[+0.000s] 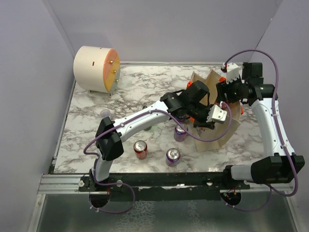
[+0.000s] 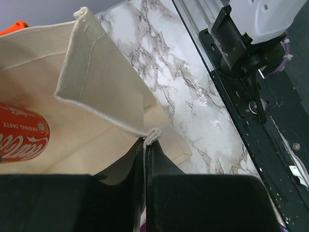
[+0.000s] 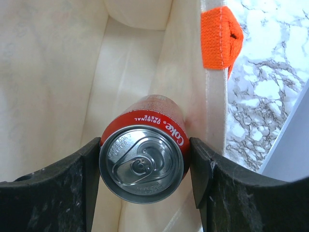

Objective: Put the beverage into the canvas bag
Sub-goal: Adjust the canvas bag at the center of the board, then place the drink in the canvas bag.

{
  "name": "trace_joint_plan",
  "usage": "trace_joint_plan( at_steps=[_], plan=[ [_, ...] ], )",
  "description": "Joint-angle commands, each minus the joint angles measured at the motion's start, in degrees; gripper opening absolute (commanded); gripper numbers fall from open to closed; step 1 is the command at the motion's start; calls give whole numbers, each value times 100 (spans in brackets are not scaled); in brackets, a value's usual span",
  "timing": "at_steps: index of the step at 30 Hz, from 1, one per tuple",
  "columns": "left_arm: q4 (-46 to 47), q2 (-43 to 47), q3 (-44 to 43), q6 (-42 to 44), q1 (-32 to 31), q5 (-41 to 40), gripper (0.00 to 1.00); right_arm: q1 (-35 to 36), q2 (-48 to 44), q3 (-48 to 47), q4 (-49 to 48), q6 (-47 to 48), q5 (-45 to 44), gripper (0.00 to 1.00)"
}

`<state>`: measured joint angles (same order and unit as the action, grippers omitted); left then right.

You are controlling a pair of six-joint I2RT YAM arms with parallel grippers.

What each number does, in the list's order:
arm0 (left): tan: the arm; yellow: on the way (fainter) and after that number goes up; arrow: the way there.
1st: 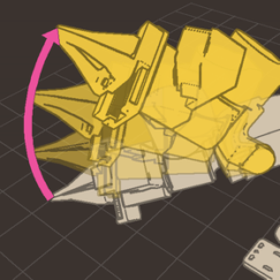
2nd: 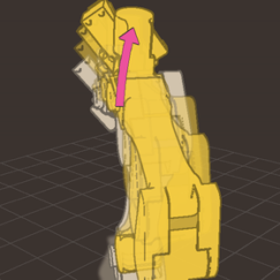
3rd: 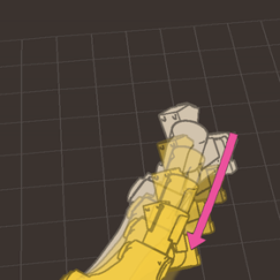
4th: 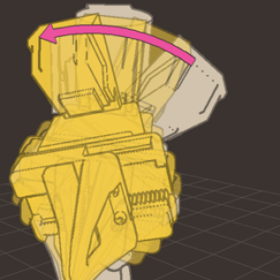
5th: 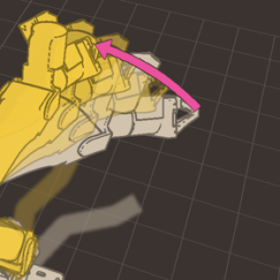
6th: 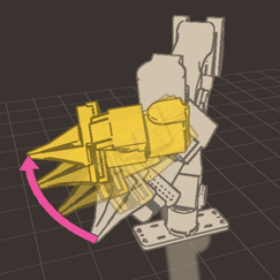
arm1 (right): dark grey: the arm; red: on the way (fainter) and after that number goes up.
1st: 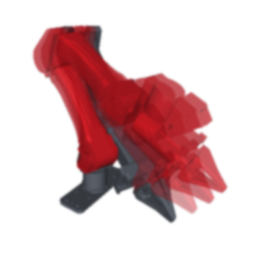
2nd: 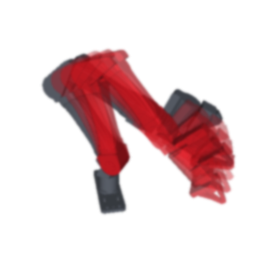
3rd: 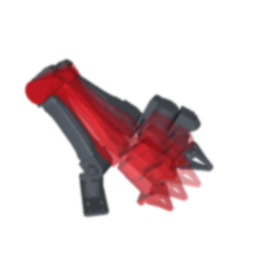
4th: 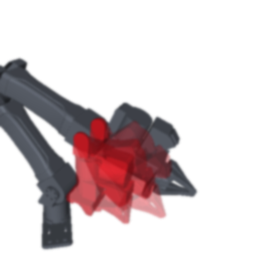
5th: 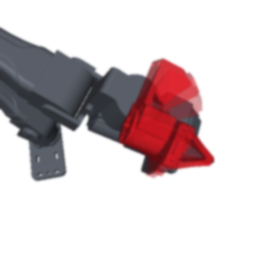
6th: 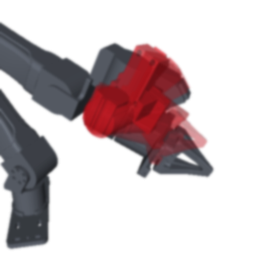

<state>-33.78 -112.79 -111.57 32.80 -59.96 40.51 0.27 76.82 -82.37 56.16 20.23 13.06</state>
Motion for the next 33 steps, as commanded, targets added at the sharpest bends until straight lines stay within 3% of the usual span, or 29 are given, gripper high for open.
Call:
trace_joint_plan(
  at_steps=[1, 5, 8, 16, 20, 24, 33],
  plan=[
    [-53, 345, 152, 241, 103, 394, 9, -1, -217, -6, -333, -13, 260, 10],
    [25, 362, 167, 188, 139, 344, 29, -1, 81, -210, -413, -79, 672, 10],
    [209, 410, 95, -20, 166, 190, 53, 15, 241, -353, -533, -151, 791, 10],
    [451, 846, 105, -466, 212, -502, 75, 34, 297, -517, -783, -553, 1056, 10],
    [669, 1254, 558, -859, 523, -784, 79, 30, 213, -482, -1087, -728, 1126, 9],
    [1324, 1522, 927, -1916, 1227, -823, 82, 33, 270, -557, -1171, -849, 1215, 9],
    [1982, 1043, 666, -3828, 1694, -2490, 87, 198, 267, -371, -1341, -502, 1210, 8]
  ],
)
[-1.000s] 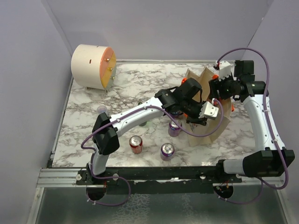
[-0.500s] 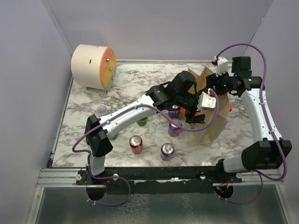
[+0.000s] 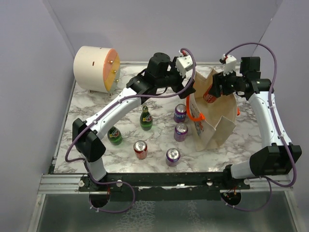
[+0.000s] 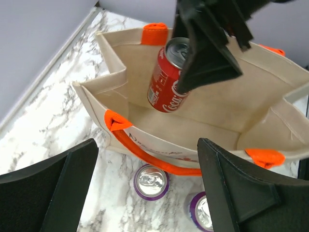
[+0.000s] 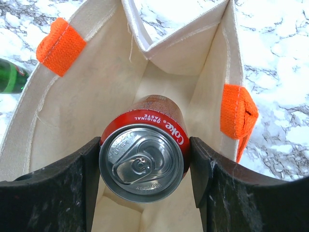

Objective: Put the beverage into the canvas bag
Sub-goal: Place the drink in the canvas bag.

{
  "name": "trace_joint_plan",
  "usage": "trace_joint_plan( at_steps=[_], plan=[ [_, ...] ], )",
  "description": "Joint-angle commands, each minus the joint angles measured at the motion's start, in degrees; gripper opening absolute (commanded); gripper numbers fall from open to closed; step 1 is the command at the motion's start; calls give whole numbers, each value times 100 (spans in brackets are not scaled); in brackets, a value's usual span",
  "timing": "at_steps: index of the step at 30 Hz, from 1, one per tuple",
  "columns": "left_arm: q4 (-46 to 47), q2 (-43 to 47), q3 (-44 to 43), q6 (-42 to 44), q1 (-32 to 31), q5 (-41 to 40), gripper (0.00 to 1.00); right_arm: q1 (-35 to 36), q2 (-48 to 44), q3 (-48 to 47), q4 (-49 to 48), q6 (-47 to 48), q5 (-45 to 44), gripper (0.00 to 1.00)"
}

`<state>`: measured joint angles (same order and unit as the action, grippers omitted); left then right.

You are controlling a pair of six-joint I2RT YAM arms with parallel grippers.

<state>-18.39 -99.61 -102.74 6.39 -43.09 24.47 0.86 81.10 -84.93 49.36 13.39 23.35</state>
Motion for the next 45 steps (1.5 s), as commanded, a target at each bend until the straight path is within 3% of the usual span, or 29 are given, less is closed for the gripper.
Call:
trace_joint_plan(
  at_steps=[1, 13, 19, 28, 40, 45],
  plan=[
    [451, -357, -277, -1346, 29, -982, 87, 168, -191, -44, -722, 230, 144, 8],
    [547, -1434, -931, -2430, 104, -2044, 72, 353, -165, 454, -1209, 535, -128, 8],
    [607, -1704, -1000, -2431, 99, -2021, 59, 402, -60, 708, -1397, 679, -289, 8],
    [790, -1478, -393, -1957, 99, -1558, 42, 676, -11, 1273, -1807, 993, -567, 8],
    [806, -1405, -310, -1553, 90, -1226, 7, 731, 376, 2103, -3191, 942, -818, 5],
    [785, -1354, -202, -1398, 95, -1058, 0, 731, 583, 2189, -3589, 953, -1140, 4]
  ],
)
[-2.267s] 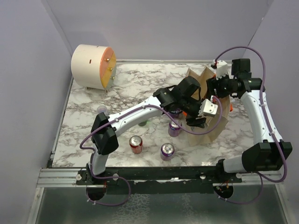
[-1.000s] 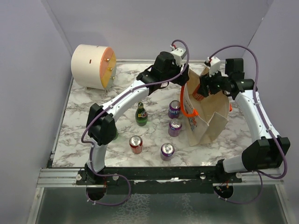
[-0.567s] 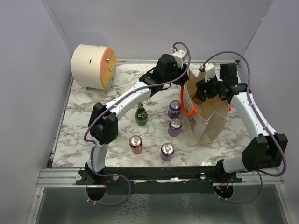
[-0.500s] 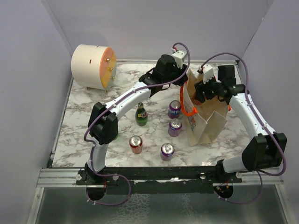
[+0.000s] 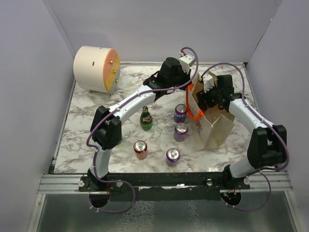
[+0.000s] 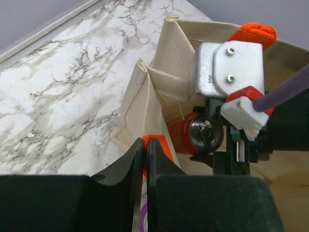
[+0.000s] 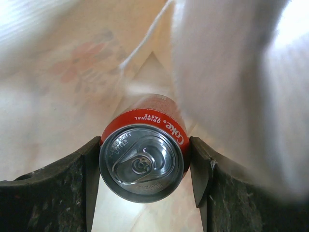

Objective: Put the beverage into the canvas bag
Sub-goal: Place the drink in the canvas bag.

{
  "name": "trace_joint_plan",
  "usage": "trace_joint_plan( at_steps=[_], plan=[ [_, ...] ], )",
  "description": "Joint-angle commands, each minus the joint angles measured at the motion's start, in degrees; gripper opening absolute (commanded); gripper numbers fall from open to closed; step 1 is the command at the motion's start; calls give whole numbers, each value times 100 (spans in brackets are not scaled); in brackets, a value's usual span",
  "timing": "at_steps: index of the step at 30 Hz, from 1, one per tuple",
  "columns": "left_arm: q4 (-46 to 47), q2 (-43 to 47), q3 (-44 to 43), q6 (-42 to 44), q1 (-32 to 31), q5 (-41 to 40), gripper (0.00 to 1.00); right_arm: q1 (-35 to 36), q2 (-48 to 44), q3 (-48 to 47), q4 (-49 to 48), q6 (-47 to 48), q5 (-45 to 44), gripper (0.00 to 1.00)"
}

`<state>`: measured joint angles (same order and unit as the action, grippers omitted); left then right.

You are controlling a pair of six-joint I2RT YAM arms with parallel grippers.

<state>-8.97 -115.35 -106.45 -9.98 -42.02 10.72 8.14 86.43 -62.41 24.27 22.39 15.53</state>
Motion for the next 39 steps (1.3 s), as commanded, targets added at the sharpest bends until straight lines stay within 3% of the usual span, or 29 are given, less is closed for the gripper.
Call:
trace_joint_plan(
  at_steps=[1, 20, 30, 39],
  plan=[
    [-173, 230, 188, 262, -16, 363, 0, 3, 89, -61, -1150, -6, -432, 4],
    [-554, 584, 643, 651, -51, 497, 0, -19, 480, 11, -1860, -131, -1550, 3],
    [-575, 556, 608, 745, -52, 480, 0, -261, 802, -14, -1747, -541, -1245, 6],
    [-445, 209, 112, 536, -58, 446, 0, -269, 971, -7, -1250, -631, -459, 22]
  ],
)
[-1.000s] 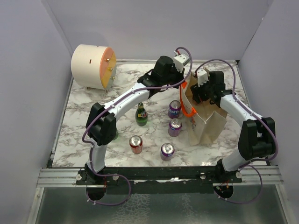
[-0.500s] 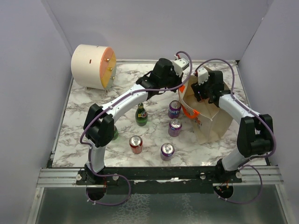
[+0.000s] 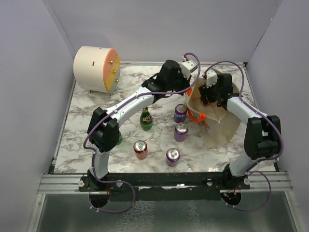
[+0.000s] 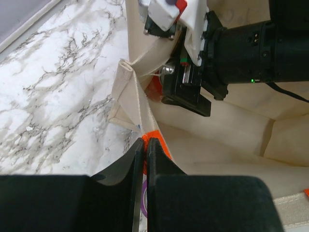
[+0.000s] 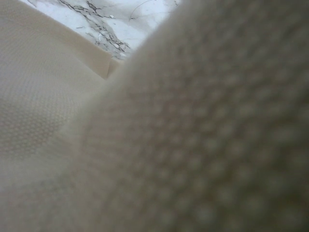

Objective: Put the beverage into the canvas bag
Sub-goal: Place the drink in the canvas bag.

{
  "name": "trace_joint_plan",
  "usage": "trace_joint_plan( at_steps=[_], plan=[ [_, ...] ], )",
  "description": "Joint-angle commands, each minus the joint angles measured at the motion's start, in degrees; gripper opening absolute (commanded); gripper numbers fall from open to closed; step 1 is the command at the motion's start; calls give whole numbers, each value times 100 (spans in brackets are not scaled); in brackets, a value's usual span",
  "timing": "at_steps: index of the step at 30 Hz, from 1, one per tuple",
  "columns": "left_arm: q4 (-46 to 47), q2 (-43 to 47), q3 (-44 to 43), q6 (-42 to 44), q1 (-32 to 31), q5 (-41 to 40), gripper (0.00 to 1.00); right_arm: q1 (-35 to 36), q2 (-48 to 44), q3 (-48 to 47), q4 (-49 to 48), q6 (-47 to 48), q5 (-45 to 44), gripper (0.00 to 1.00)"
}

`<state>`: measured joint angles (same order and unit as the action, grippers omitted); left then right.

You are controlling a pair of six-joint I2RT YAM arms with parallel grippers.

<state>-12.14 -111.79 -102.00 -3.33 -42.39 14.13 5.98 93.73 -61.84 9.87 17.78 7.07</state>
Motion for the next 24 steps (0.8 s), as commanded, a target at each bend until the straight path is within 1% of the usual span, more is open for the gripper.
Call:
trace_joint_plan(
  at_steps=[1, 8, 14, 15, 16, 19, 21, 22, 24],
  plan=[
    [-110, -176, -372, -145, -23, 107, 0, -53, 291, -99, 246, -159, 458, 24],
    [-37, -283, -514, -193, -30, 95, 10, -102, 559, -343, 482, -111, 434, 36],
    [-18, -282, -518, -176, -38, 103, 13, -122, 651, -563, 629, -57, 375, 47],
    [-12, -290, -529, -176, -41, 99, 13, -119, 632, -587, 649, -49, 359, 54],
    [-10, -295, -538, -176, -41, 99, 13, -119, 620, -621, 662, -47, 345, 58],
    [-3, -304, -557, -176, -45, 111, 13, -121, 588, -701, 721, -34, 307, 66],
    [0, -308, -558, -184, -50, 116, 13, -122, 585, -758, 770, -8, 304, 75],
    [-3, -313, -558, -190, -50, 116, 13, -119, 577, -773, 791, -3, 307, 78],
    [0, -322, -567, -187, -48, 116, 13, -123, 555, -792, 806, -4, 298, 80]
  ],
)
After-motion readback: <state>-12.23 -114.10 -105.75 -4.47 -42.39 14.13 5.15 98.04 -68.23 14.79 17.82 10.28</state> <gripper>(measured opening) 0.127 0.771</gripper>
